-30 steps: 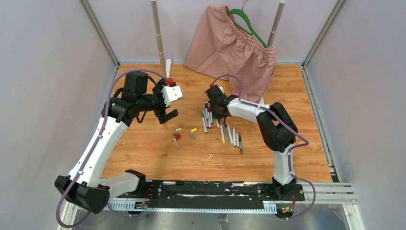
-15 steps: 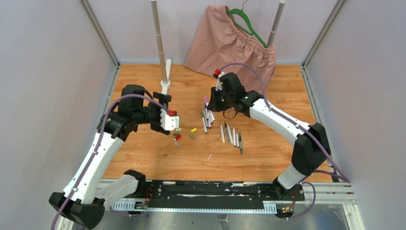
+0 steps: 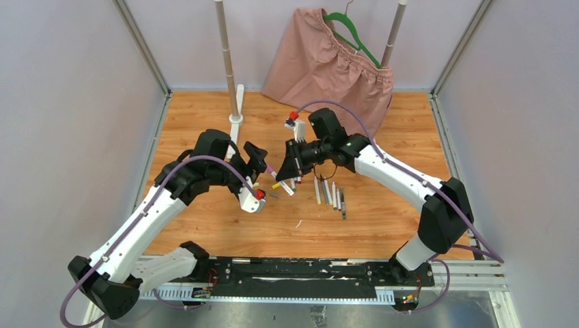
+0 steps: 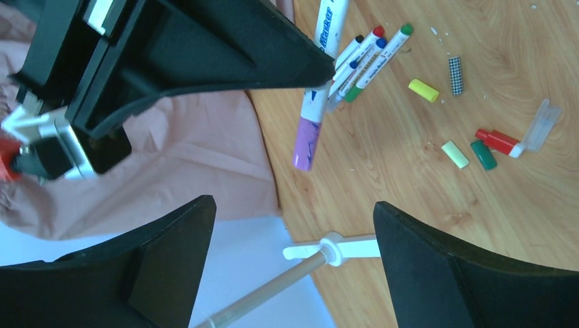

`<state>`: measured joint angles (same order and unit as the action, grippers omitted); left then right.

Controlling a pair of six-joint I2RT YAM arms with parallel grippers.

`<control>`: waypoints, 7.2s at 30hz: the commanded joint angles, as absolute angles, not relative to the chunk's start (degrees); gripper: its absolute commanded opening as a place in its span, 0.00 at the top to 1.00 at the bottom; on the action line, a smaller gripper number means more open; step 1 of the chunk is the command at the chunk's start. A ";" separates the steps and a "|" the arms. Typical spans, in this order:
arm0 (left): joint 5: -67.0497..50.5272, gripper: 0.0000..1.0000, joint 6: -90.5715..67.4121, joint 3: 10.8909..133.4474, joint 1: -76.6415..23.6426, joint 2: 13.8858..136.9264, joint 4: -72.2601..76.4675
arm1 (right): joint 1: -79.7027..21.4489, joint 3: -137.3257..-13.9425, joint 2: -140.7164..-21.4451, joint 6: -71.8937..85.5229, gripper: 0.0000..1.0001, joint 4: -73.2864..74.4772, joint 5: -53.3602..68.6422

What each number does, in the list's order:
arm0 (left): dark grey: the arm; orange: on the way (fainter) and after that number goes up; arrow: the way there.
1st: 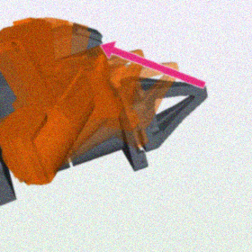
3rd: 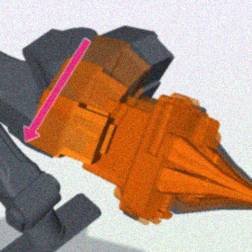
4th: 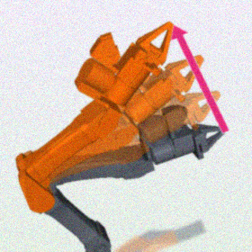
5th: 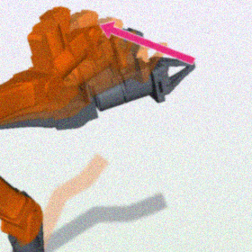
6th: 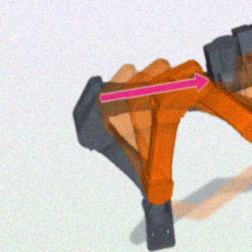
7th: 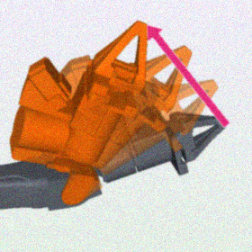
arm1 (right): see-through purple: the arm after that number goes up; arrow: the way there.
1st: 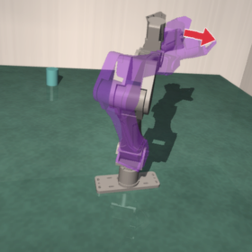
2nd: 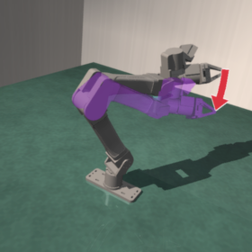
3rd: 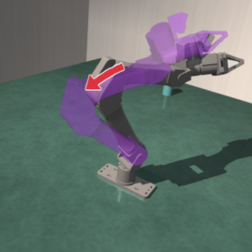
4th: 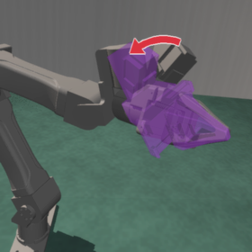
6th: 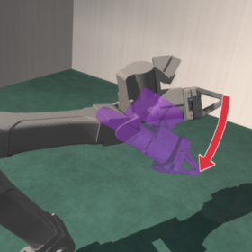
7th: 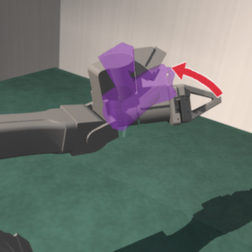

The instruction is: Open the pen caps

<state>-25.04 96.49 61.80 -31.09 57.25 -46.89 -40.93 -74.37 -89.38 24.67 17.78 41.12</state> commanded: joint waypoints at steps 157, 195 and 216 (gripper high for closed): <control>-22.16 0.47 32.28 63.21 -21.11 72.83 -44.07 | -41.89 -72.04 -105.56 29.66 0.65 13.09 -12.85; -25.04 0.00 44.36 63.66 -21.01 64.87 -44.72 | -37.30 -75.16 -103.30 23.43 1.00 14.23 -3.88; -24.29 0.00 90.57 55.85 -32.03 56.21 -48.43 | -41.50 -71.07 -90.60 24.77 1.00 13.53 52.89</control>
<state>-25.69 80.93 58.70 -29.39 57.49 -46.54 -39.55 -67.85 -89.86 23.40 12.78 43.94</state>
